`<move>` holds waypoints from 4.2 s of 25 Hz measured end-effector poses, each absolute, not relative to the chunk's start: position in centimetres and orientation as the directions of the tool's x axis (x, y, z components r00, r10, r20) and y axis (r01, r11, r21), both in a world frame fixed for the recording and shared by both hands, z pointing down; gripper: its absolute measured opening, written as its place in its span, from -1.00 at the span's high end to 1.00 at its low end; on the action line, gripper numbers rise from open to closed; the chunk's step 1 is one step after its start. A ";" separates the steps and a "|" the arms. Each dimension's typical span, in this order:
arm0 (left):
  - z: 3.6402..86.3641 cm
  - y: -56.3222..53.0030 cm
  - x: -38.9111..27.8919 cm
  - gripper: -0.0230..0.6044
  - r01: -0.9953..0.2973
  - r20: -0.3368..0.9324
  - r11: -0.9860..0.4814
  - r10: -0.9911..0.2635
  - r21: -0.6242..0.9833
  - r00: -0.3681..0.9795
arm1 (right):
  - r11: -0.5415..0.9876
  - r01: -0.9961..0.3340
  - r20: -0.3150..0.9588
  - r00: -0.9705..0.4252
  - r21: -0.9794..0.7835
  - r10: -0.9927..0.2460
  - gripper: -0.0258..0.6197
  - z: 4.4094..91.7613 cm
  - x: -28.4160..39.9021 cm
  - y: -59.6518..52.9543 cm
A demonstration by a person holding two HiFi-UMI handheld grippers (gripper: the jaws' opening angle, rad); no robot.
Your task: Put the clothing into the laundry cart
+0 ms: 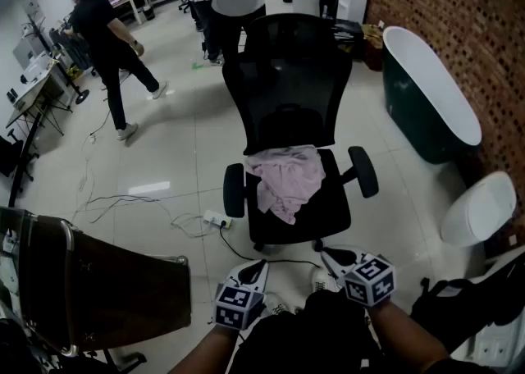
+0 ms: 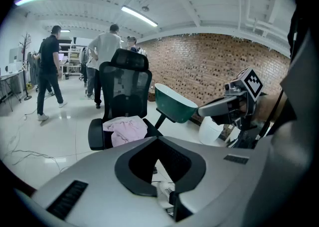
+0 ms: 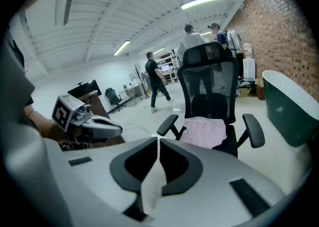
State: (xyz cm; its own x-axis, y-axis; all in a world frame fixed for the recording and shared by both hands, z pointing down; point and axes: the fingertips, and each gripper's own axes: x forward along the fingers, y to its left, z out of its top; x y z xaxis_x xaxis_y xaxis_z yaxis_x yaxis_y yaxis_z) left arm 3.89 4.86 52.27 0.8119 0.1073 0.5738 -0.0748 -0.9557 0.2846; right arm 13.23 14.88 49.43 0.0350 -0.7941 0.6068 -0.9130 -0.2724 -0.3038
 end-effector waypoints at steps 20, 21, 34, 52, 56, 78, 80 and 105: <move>57.9 -2.9 13.2 0.93 -0.236 0.644 -0.939 -0.021 0.251 0.765 | -0.191 -0.919 0.625 -0.072 -0.344 -0.777 0.70 57.4 27.4 4.4; 58.5 -3.1 13.8 0.93 -0.252 0.652 -0.933 -0.024 0.259 0.758 | -0.186 -0.921 0.628 -0.078 -0.343 -0.774 0.64 58.1 28.4 3.8; 65.2 -8.5 22.0 0.93 -0.407 0.694 -0.865 -0.102 0.292 0.713 | -0.117 -0.950 0.717 -0.134 -0.290 -0.684 -0.03 69.3 38.4 -4.5; 73.8 -12.4 26.2 0.93 -0.480 0.751 -0.824 -0.105 0.302 0.652 | -0.025 -0.999 0.812 -0.001 -0.019 -0.584 -0.11 83.8 46.6 -13.0; 75.7 -13.4 26.9 0.93 -0.489 0.760 -0.818 -0.102 0.303 0.642 | -0.024 -0.999 0.821 -0.008 -0.026 -0.570 -0.11 85.5 47.2 -13.8; 80.1 -13.3 27.8 0.93 -0.503 0.776 -0.798 -0.071 0.333 0.626 | -0.066 -0.992 0.880 -0.061 -0.104 -0.472 0.37 91.6 47.2 -14.2; 79.9 -13.2 27.6 0.93 -0.503 0.775 -0.798 -0.074 0.331 0.627 | -0.087 -0.988 0.864 -0.065 -0.124 -0.500 0.56 90.8 47.4 -14.1; 64.2 -13.1 19.0 0.93 -0.576 0.639 -0.780 -0.317 0.245 0.701 | 0.084 -0.740 0.248 -0.327 -0.667 -0.912 0.69 59.1 39.3 -10.8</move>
